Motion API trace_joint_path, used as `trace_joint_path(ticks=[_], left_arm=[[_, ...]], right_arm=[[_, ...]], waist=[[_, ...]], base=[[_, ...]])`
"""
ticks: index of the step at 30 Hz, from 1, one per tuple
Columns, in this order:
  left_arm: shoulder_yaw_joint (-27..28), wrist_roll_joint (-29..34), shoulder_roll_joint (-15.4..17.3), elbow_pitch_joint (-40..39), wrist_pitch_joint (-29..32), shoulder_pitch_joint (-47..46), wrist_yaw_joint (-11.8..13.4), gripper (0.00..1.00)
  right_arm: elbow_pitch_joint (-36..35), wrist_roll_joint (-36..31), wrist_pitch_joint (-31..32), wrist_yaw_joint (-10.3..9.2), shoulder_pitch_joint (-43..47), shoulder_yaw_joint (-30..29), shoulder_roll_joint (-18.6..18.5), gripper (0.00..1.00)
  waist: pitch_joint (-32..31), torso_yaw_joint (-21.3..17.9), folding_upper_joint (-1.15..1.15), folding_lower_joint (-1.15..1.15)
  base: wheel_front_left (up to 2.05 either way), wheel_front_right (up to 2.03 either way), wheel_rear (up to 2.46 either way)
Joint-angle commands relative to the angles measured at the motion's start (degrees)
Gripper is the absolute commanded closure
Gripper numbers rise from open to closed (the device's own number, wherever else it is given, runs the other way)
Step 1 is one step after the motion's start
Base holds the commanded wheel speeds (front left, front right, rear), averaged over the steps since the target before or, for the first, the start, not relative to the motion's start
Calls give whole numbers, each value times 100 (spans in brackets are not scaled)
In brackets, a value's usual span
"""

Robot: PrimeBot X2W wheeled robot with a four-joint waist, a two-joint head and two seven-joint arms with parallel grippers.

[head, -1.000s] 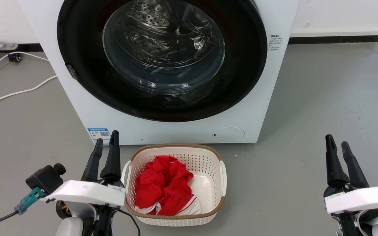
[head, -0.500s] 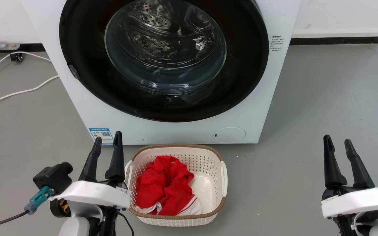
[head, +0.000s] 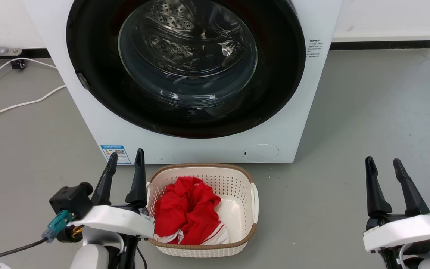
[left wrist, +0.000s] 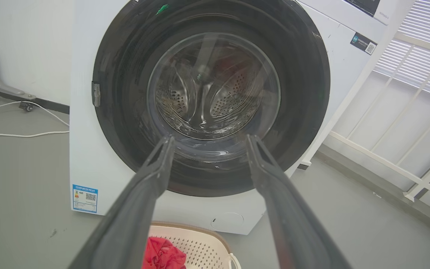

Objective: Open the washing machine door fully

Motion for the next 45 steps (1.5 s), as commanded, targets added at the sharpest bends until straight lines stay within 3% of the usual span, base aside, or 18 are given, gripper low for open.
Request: trace_joint_path(ticks=[1,21,45], left_arm=[[-8,165,41,-17,-46,-145,2,0],[-125,1265,121,290,-308,-197,136,0],[-218,2068,92,421,-552,-229,207,0]], right_arm=[[-86,-152,-8,0,29,-13,15,0],[-134,-1136,124,-1,158,-45,27,0],[-222,-1917,15,-1,270,-61,40,0]], waist=[[-1,-1,0,0],[-37,-8,0,0],[-13,-23,0,0]], base=[[0,0,0],[0,0,0],[0,0,0]])
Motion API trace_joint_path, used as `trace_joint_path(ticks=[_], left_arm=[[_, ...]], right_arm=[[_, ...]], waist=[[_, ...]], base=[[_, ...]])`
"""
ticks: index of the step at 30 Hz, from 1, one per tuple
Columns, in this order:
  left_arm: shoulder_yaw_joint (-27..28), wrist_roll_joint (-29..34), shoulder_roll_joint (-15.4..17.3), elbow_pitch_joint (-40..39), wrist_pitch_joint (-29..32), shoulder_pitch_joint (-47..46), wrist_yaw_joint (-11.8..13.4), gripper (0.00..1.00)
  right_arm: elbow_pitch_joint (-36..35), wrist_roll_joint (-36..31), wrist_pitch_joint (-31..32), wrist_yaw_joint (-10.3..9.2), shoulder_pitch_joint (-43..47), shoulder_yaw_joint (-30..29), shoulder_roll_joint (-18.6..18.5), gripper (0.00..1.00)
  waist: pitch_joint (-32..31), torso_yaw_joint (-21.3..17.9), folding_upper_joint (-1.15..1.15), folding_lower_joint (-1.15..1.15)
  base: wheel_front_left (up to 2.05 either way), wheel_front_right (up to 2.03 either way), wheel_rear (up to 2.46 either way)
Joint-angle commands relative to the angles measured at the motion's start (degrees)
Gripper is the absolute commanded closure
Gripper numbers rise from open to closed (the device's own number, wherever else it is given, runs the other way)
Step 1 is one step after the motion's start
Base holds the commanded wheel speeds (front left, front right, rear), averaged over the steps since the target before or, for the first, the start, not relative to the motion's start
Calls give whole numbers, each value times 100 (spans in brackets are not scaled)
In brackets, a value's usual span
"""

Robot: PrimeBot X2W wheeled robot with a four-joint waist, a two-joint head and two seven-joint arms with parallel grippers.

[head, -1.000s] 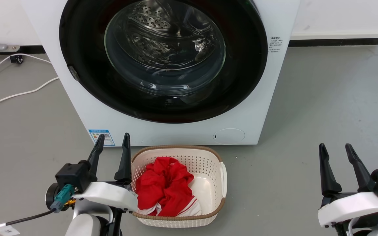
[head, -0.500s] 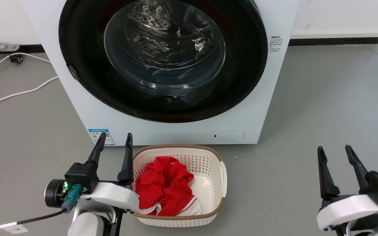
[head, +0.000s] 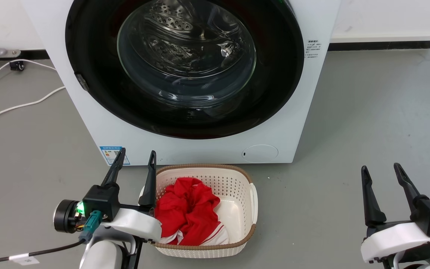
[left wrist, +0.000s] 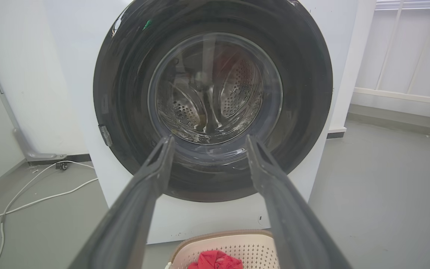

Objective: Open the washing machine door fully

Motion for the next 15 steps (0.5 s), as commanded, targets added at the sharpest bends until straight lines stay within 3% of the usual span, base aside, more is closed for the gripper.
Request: trace_joint_path(ticks=[1,15], left_arm=[[-2,63,-20,19,-48,-40,26,0],[13,-69,-37,98,-36,-26,41,0]], right_arm=[[-14,-21,-45,-2,60,-10,26,0],[119,181,-42,-3,18,-23,25,0]], waist=[[3,0,0,0],[21,-5,0,0]], base=[[0,0,0],[0,0,0]])
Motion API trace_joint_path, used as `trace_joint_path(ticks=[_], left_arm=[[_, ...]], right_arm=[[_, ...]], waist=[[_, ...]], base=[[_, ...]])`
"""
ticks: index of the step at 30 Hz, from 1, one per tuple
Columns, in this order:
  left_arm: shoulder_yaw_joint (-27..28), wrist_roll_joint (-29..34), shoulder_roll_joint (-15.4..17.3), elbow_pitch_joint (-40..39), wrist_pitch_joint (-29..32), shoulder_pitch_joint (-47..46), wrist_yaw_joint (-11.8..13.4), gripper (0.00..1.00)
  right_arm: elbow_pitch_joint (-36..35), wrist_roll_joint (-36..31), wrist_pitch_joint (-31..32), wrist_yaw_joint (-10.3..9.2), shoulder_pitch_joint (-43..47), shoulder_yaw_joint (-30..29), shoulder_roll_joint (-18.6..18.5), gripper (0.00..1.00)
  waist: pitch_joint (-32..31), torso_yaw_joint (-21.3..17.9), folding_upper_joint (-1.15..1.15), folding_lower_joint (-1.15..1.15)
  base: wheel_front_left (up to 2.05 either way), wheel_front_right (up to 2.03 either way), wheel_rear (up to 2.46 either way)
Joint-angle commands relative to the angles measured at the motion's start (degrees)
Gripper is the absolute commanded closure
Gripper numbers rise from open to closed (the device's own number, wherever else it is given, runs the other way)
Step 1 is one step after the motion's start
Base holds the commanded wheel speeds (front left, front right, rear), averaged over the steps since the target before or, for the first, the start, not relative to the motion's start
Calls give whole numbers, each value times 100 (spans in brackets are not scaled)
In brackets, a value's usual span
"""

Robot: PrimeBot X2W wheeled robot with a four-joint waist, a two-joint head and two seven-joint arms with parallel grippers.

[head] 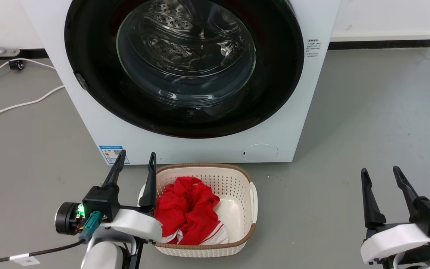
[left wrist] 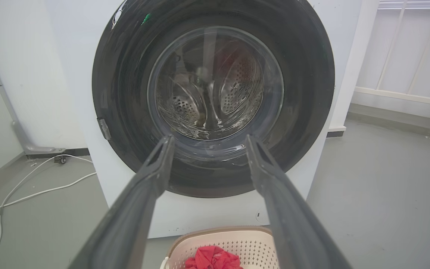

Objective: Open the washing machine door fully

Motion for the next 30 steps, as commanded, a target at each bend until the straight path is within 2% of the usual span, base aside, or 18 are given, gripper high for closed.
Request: trace_joint_path(ticks=[1,7,8,9,10,15,19,22,30], left_arm=[[14,-22,-1,6,-14,-25,18,0],[19,-30,-3,25,-14,-29,33,0],[21,-34,-3,29,-14,-25,37,0],[23,-38,-4,31,-14,-20,38,0],[24,-39,-4,34,-14,-18,34,0],[30,-47,-6,30,-14,-14,50,0],[34,-56,-7,30,-14,-28,48,0],[40,-66,-8,32,-14,-36,44,0],[6,-93,-23,-10,-14,-49,59,0]], right_arm=[[12,37,-27,-2,4,-1,24,0],[61,145,-34,-2,5,-19,23,0],[80,201,-31,-3,10,-27,23,30],[94,214,-27,-2,12,-24,23,86],[108,291,-36,-2,13,-23,23,100],[193,609,-83,-3,-6,-55,23,100],[290,1149,-196,-2,-70,-91,22,100],[403,2003,-295,-2,-114,-88,21,100],[680,4884,-502,-2,-363,7,18,100]], waist=[[6,-4,0,0],[7,-14,0,0],[5,-18,0,0],[3,-20,0,0],[5,-21,0,0],[9,-34,0,0],[10,-45,0,0],[13,-53,0,0],[68,-52,0,0]], base=[[0,0,0],[0,0,0],[0,0,0],[0,0,0],[0,0,0],[0,0,0],[0,0,0],[0,0,0],[0,0,0]])
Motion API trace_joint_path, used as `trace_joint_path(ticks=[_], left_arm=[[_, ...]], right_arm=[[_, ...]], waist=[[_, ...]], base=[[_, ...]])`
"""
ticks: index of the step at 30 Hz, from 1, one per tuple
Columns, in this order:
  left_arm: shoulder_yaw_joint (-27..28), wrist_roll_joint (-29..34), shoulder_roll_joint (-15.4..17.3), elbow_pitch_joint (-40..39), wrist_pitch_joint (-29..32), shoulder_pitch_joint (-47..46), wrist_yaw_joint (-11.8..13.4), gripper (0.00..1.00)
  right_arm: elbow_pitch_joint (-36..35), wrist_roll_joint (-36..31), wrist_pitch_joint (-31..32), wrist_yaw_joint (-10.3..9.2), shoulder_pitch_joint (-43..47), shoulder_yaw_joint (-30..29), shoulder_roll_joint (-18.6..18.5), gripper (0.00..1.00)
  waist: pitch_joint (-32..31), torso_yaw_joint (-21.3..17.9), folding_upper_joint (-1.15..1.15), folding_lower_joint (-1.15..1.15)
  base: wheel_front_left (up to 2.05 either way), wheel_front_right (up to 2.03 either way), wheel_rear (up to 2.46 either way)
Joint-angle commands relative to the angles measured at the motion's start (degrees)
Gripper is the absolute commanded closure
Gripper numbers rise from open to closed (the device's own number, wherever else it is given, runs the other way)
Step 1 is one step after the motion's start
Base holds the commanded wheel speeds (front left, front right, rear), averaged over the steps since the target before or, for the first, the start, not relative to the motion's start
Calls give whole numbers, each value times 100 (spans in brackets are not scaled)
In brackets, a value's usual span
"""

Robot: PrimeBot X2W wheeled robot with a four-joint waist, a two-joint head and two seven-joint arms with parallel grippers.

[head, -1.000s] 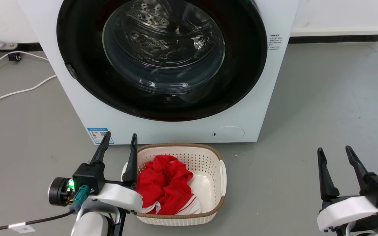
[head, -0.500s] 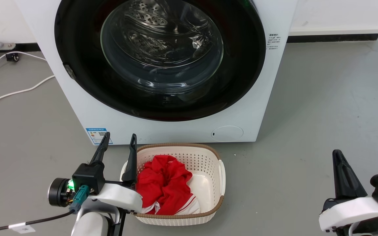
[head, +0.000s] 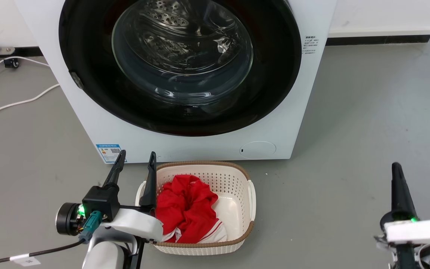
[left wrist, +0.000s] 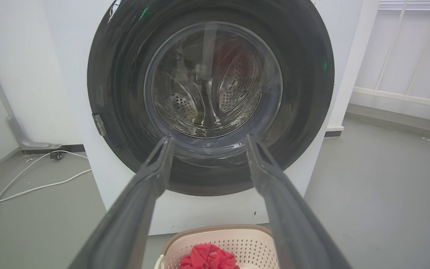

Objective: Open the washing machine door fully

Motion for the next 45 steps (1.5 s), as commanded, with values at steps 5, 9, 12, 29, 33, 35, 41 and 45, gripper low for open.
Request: trace_joint_path(ticks=[5,9,12,29,33,35,41,45], left_arm=[[-9,-33,-7,-95,-14,-107,29,0],[12,-34,-10,-181,-14,-160,32,0],[39,-50,-10,-258,-14,-257,26,0],[57,-60,-31,-678,-14,-830,4,0],[10,-15,-36,-744,-14,-944,-11,0],[-1,1,-39,-781,-14,-998,-14,0],[-19,-2,-49,-863,-14,-1122,-18,0],[-61,16,-52,-892,-14,-1200,-46,0]], right_arm=[[-7,2491,81,-1,-428,38,9,100],[64,3792,288,-1,-825,-118,7,100],[246,4532,535,-1,-1251,-280,3,100],[2782,6797,1561,-1,-4679,538,-1647,100],[3177,6827,1713,-1,-5424,1067,-1973,100],[3361,6767,1808,-1,-5767,1392,-2093,100],[3899,6611,2128,-1,-6728,2331,-2207,100],[4291,6497,2231,-1,-7289,2853,-2186,100]], waist=[[167,17,0,0],[364,9,0,0],[543,10,0,0],[1702,167,0,0],[1939,215,0,0],[2045,235,0,0],[2296,279,0,0],[2443,349,0,0]], base=[[0,0,0],[0,0,0],[0,0,0],[0,0,0],[0,0,0],[0,0,0],[0,0,0],[0,0,0]])
